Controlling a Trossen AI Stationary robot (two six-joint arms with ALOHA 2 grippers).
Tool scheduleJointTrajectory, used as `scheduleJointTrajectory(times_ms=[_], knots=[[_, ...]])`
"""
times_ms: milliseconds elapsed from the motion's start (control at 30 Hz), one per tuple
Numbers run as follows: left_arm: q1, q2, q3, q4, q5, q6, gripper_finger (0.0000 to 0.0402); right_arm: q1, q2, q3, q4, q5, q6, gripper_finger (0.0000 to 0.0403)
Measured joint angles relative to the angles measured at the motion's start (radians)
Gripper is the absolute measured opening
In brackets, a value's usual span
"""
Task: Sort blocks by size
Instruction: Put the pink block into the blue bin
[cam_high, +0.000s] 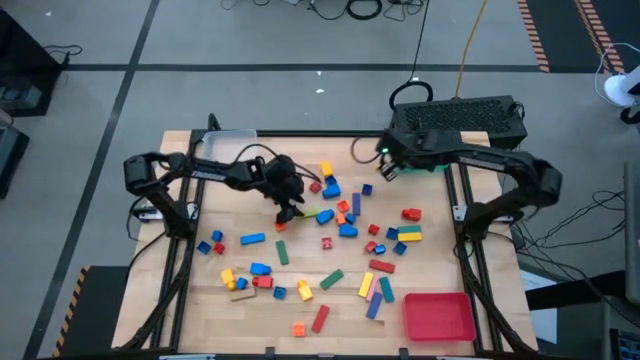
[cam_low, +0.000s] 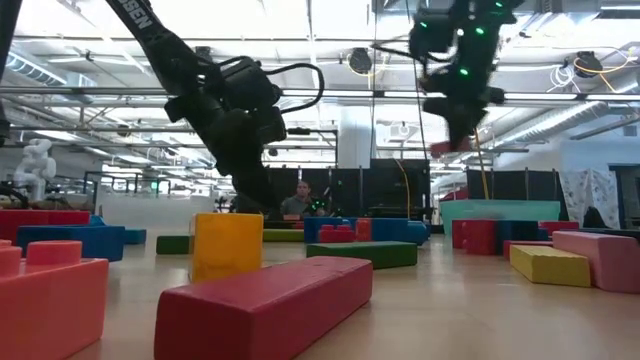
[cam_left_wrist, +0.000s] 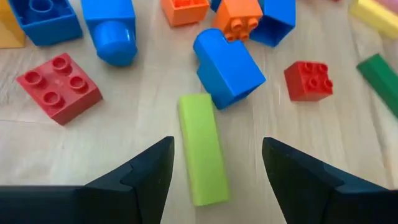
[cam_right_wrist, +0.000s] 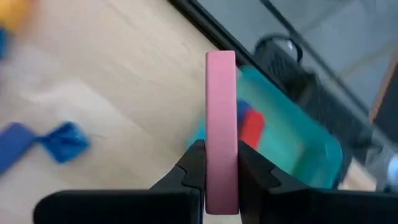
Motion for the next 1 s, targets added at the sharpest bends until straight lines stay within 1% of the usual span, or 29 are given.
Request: scheduleJointTrajectory(times_ms=[167, 267, 367, 533, 633, 700, 800, 1000], knots=[[-0.038, 0.0, -0.01, -0.003, -0.111, 0.023, 0.0246, -0.124, -0.097, -0.17, 0.084, -0.021, 0.077, 0.0037], [-0.05, 0.0, -0.01, 0.007, -0.13, 0.025, 0.0246, -0.2, -0.133, -0.251, 0.163, -0.075, 0.086, 0.0042], [-0.059, 0.0, -0.01, 0.02, -0.134, 0.039, 0.0246, -0.27, -0.141, -0.304, 0.232, -0.12, 0.076, 0.0048], [-0.066, 0.0, -0.01, 0.049, -0.15, 0.044, 0.0246, -0.374, -0.13, -0.328, 0.299, -0.166, 0.04, 0.0038], [-0.067, 0.0, -0.01, 0.048, -0.153, 0.064, 0.0246, -0.419, -0.125, -0.329, 0.329, -0.173, 0.019, 0.004], [-0.069, 0.0, -0.01, 0.047, -0.153, 0.071, 0.0246, -0.444, -0.119, -0.329, 0.335, -0.21, 0.019, 0.0041], [-0.069, 0.0, -0.01, 0.047, -0.153, 0.071, 0.0246, -0.466, -0.103, -0.329, 0.349, -0.241, 0.019, 0.0041], [-0.069, 0.0, -0.01, 0.042, -0.153, 0.074, 0.0246, -0.484, -0.051, -0.329, 0.364, -0.244, 0.015, 0.0043]])
